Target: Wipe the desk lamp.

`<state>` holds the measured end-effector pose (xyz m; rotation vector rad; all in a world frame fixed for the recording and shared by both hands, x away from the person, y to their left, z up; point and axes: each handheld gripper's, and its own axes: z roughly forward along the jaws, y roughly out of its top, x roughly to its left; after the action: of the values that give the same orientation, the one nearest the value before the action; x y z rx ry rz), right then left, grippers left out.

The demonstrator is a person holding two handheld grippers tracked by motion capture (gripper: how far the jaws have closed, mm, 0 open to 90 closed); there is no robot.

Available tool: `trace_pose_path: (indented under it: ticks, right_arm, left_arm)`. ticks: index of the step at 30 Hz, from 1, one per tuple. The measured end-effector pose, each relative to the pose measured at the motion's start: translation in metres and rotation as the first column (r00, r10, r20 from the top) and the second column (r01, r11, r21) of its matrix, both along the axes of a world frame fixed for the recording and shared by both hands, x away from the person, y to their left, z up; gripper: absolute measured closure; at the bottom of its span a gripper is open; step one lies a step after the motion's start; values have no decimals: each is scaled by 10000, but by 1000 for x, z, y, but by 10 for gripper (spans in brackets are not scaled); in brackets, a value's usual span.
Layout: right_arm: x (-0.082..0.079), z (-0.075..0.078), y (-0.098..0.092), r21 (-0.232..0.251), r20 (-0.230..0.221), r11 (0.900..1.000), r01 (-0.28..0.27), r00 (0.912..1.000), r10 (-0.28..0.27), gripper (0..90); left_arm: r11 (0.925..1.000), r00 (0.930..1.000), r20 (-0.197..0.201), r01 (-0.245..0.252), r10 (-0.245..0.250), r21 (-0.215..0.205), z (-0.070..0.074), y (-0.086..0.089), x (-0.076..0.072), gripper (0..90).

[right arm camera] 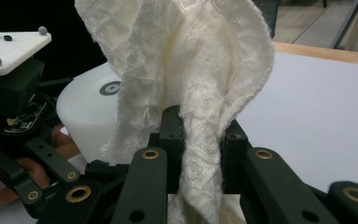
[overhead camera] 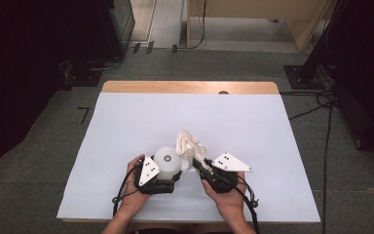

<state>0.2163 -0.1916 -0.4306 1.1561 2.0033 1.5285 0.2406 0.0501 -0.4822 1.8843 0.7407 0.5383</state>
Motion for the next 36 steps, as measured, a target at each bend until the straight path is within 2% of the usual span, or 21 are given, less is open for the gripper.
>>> trace_pose_path:
  ticks: [4,6,9,11,13,14,16,17,20,23,26,28,32,36]
  right_arm:
    - [0,0,-2,44,-6,10000,83,10000,-83,766]
    - [1,0,-4,33,-26,9999,107,9999,-107,766]
    - [1,0,-5,61,-69,9999,125,9999,-124,767]
    - [1,0,-5,48,-42,9999,113,9999,-113,766]
    - [1,-1,-5,39,-65,9999,116,9999,-116,766]
    - [1,-1,-5,44,-95,9999,124,9999,-123,766]
    - [1,-2,-5,18,-70,9999,116,9999,-116,766]
    - [1,-2,-5,-39,-46,10000,79,10000,-80,766]
    - [1,-3,-3,-99,-43,9999,47,10000,-48,766]
    - [1,-4,-1,-134,-26,9999,-12,10000,11,766]
    - [-1,-4,2,-218,-21,9997,-110,9999,110,766]
    - [-2,-3,5,-283,75,9994,-202,9998,204,765]
    - [-5,0,8,-280,299,9987,-431,9986,439,765]
    - [-4,0,9,-283,303,9986,-446,9985,454,765]
  left_arm:
    - [9998,9999,80,-118,117,172,1,0,-4,81]
    - [9978,9978,318,-593,584,295,1,-2,-8,67]
    - [9948,9945,308,-1006,1000,164,5,-5,-11,12]
    - [9906,9904,236,-1366,1364,81,7,-8,-13,12]
    - [9853,9858,77,-1679,1678,316,6,-13,-14,15]
    - [9793,9805,46,-1965,1965,474,4,-15,-14,24]
    - [9773,9778,76,-2093,2092,338,2,-16,-16,57]
    - [9768,9776,172,-2102,2097,419,2,-16,-16,68]
    - [9779,9787,191,-2050,2043,405,2,-16,-17,71]
    - [9860,9861,-255,-1637,1645,310,6,-11,-12,77]
    - [9930,9934,-468,-1073,1051,-489,16,-5,-10,79]
    - [9954,9978,-327,-604,581,-742,22,-3,-11,80]
    - [9963,9999,-140,-88,77,-858,29,-4,-14,80]
    - [9946,9995,-258,145,-172,-1027,30,-4,-14,80]
